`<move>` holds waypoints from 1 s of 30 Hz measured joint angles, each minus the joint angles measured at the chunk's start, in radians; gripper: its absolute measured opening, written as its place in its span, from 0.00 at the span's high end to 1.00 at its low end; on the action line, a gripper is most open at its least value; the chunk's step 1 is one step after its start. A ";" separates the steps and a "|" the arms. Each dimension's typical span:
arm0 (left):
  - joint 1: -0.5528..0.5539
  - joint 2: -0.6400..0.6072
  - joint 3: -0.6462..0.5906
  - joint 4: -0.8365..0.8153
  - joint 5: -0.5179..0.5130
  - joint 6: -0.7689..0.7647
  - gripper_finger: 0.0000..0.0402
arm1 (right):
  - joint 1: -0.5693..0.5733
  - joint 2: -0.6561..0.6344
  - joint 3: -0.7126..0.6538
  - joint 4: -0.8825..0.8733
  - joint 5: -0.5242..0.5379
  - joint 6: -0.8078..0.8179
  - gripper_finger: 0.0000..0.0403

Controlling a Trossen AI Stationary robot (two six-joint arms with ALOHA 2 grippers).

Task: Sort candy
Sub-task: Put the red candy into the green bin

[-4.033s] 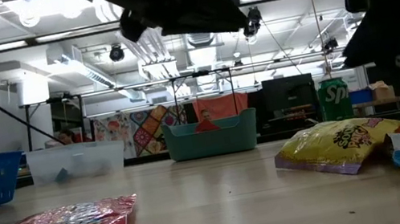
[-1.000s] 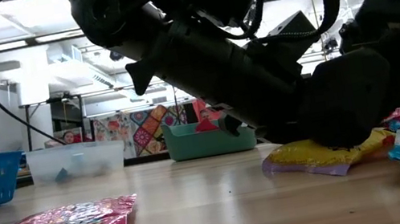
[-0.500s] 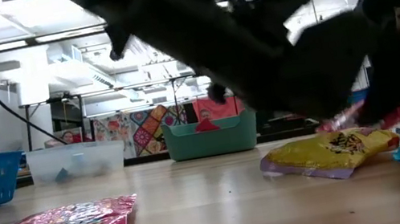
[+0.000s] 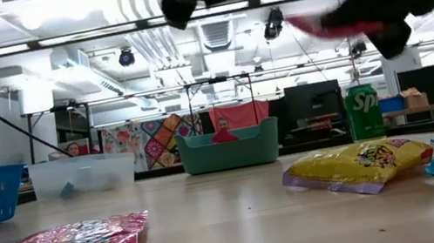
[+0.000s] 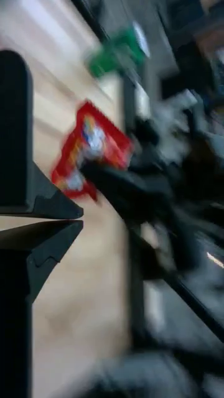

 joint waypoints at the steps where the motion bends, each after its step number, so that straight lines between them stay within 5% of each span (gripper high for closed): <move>1: 0.000 -0.029 -0.055 0.087 0.039 0.007 1.00 | 0.002 0.012 -0.003 0.051 0.001 -0.045 0.97; 11: 0.008 -0.063 -0.333 0.659 0.038 -0.025 0.93 | 0.011 0.213 -0.007 0.561 -0.011 -0.573 0.97; 22: 0.025 0.014 -0.291 0.687 0.038 0.039 0.55 | 0.008 0.365 0.087 0.623 -0.007 -0.784 0.97; 30: 0.027 0.039 -0.282 0.693 0.038 0.039 0.48 | 0.008 0.384 0.102 0.610 -0.007 -0.773 0.97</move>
